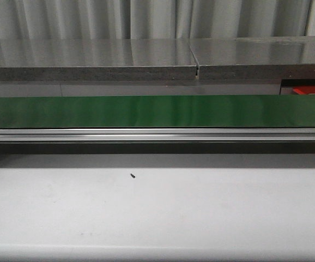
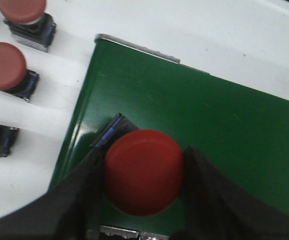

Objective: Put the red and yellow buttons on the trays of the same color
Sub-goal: 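Grasp the red button with the left gripper and carry it onto the belt, then open the left gripper to release the red button on the belt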

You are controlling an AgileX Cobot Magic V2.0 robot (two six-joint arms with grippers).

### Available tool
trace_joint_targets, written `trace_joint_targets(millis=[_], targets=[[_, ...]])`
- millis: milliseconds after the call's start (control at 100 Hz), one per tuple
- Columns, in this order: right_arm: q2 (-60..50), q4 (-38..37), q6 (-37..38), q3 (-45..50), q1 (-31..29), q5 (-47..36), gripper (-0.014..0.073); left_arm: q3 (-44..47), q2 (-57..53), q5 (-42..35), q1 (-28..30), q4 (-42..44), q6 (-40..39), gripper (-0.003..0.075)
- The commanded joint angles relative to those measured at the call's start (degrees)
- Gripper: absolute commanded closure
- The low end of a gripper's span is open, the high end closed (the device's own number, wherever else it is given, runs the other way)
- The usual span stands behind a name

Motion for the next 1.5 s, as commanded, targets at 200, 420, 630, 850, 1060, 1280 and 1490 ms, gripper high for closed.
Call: trace_joint_targets(millis=[200, 420, 630, 850, 1060, 1280, 1490], targets=[[-1.04, -0.24, -0.23, 0.05, 0.13, -4.54, 0.071, -3.62, 2.1, -0.76, -1.56, -3.97, 0.13, 0.068], [-1.04, -0.24, -0.23, 0.05, 0.13, -4.54, 0.071, -3.62, 2.49, -0.3, -1.56, -5.11, 0.13, 0.0486], [-1.04, -0.24, -0.23, 0.05, 0.13, -4.54, 0.071, -4.08, 2.26, -0.05, -1.56, -9.25, 1.54, 0.0034], [-1.04, -0.24, -0.23, 0.05, 0.13, -4.54, 0.071, -9.42, 1.16, 2.34, -1.56, -12.0, 2.74, 0.0059], [-1.04, -0.24, -0.23, 0.05, 0.13, -4.54, 0.071, -11.52, -2.7, 3.33, -1.31, -4.27, 2.15, 0.0061], [-1.04, -0.24, -0.23, 0.05, 0.13, -4.54, 0.071, -9.99, -6.03, 4.82, -0.66, 11.88, -5.44, 0.0061], [-1.04, -0.24, -0.23, 0.05, 0.13, -4.54, 0.071, -5.05, -7.87, 3.66, 5.54, 9.54, -5.44, 0.0062]])
